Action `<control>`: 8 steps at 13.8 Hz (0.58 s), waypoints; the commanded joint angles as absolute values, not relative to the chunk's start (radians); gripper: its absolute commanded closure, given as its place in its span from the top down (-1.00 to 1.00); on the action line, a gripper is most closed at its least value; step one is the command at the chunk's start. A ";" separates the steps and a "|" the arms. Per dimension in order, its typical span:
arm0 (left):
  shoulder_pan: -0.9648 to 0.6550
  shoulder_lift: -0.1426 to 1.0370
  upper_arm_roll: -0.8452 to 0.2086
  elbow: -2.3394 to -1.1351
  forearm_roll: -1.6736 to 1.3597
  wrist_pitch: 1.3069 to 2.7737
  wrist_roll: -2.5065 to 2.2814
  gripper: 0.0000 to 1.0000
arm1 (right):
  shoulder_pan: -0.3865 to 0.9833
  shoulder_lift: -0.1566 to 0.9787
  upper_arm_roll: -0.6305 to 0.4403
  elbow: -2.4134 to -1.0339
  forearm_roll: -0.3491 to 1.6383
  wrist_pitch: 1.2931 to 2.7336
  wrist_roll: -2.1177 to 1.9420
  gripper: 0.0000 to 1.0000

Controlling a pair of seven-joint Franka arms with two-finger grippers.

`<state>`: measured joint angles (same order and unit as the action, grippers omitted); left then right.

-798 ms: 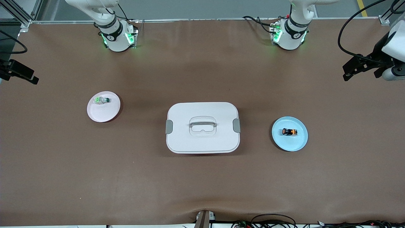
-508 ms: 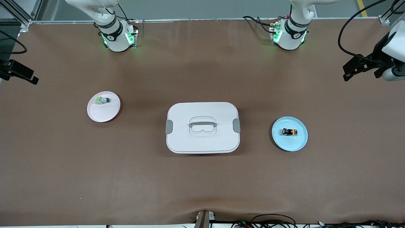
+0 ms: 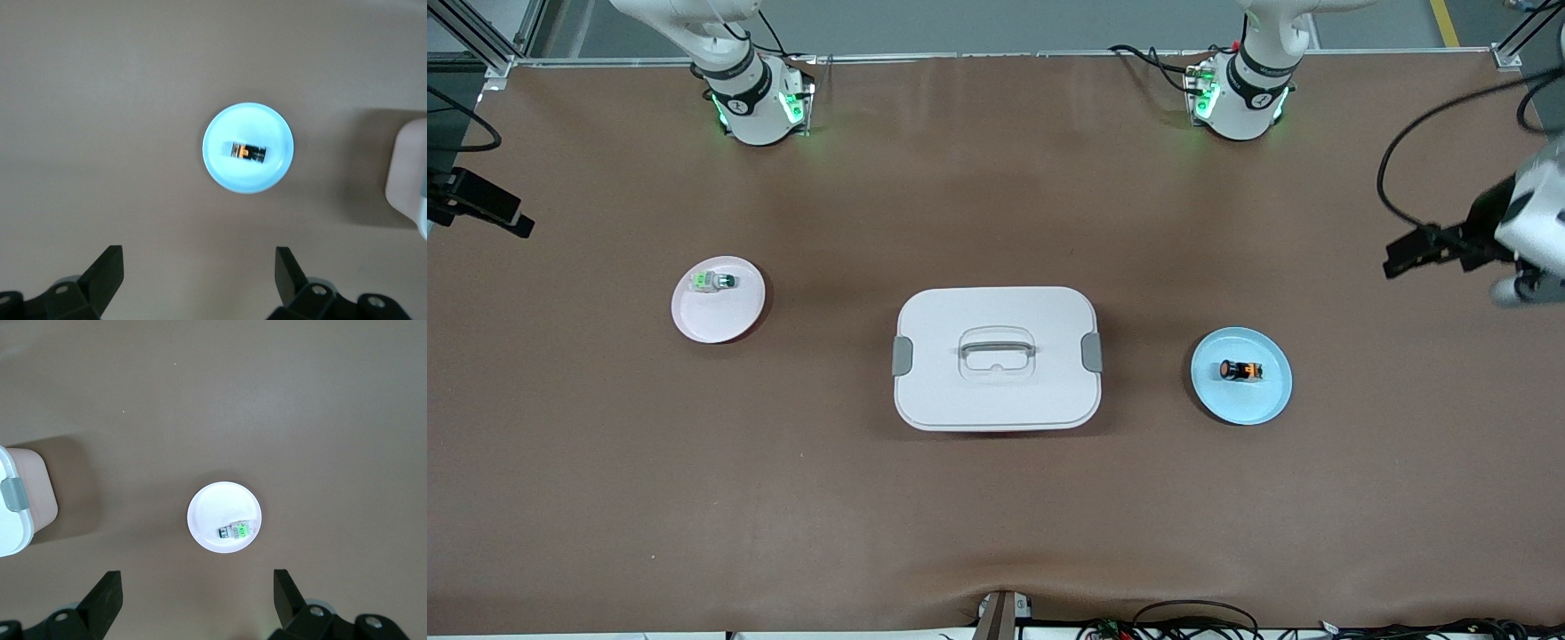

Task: Transfer orange switch to right arm and place
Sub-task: 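Move the left gripper toward the orange switch on the blue plate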

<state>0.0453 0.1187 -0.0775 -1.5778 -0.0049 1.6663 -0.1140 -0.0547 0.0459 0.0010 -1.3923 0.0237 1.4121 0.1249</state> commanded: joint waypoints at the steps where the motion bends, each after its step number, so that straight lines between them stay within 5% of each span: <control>1: 0.038 0.115 -0.075 -1.708 -0.025 1.828 -0.100 1.00 | -0.072 0.051 0.011 -1.374 0.037 1.408 0.126 1.00; 8: 0.034 0.218 -0.124 -1.963 -0.023 2.244 -0.098 1.00 | -0.072 0.052 0.012 -1.374 0.028 1.442 0.118 1.00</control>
